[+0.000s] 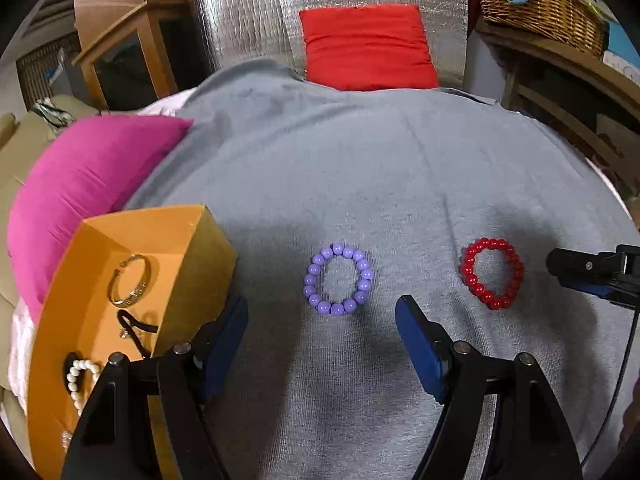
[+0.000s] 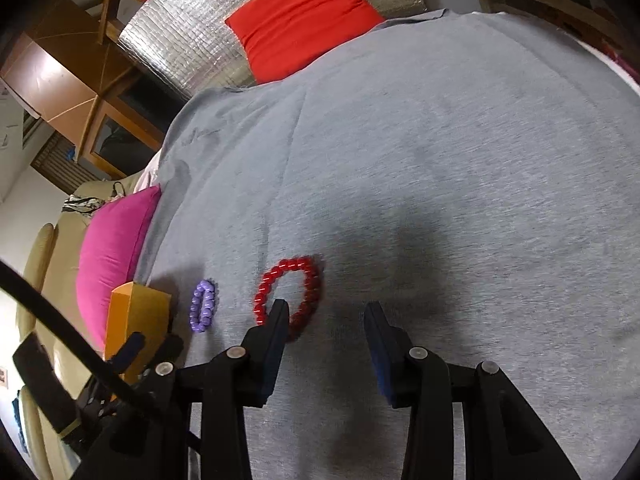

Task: Organize jewelry

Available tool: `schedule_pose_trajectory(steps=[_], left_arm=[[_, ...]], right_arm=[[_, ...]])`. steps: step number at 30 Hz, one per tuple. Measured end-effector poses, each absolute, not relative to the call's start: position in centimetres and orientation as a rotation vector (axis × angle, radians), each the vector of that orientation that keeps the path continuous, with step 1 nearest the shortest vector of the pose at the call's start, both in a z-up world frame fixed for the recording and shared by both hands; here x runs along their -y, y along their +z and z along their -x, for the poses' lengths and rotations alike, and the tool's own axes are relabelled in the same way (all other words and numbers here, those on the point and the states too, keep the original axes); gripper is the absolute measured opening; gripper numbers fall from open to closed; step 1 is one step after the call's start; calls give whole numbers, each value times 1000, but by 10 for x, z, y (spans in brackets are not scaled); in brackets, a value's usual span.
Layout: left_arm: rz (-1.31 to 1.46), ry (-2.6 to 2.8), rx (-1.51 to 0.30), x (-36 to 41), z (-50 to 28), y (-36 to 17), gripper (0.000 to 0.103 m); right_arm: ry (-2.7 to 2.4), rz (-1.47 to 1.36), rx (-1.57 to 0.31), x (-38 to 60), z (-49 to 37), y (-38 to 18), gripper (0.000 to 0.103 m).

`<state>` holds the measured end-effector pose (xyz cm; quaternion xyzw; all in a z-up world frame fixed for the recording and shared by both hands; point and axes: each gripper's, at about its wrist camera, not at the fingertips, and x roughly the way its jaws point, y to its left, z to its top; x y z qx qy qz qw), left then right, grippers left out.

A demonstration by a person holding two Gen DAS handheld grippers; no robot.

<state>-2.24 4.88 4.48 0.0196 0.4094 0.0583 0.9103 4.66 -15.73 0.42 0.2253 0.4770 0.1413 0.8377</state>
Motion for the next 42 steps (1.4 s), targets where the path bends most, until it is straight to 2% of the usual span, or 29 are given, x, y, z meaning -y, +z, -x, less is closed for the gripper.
schedule_pose_trajectory(steps=[19,21,26,30,32,34,37,42], left_arm=[[60,-46,-844,-53,12,30,77],[64,-51,-835,-54,11,28,74],[64,-92,-853,-52,6,21,47],[51,-115,-870,-47,2,15,33],[53,-138,-887,-45,1,12,15],[50,-150,-893,-43,1,10,11],[47,-189,-886,-39,3,12,8],[42,-200,-867,-40,8,21,7]], right_arm=[[276,-361,-983,134,-73,-7,43],[285,-369,-983,135,-72,-7,43],[292,-370,-981,136,-70,-8,43],[291,-338,-977,132,-68,-7,42],[292,-313,-977,128,-67,-7,35],[283,-270,-977,124,-65,-7,19],[290,-250,-978,122,-62,-6,10],[273,-238,-969,130,-55,3,8]])
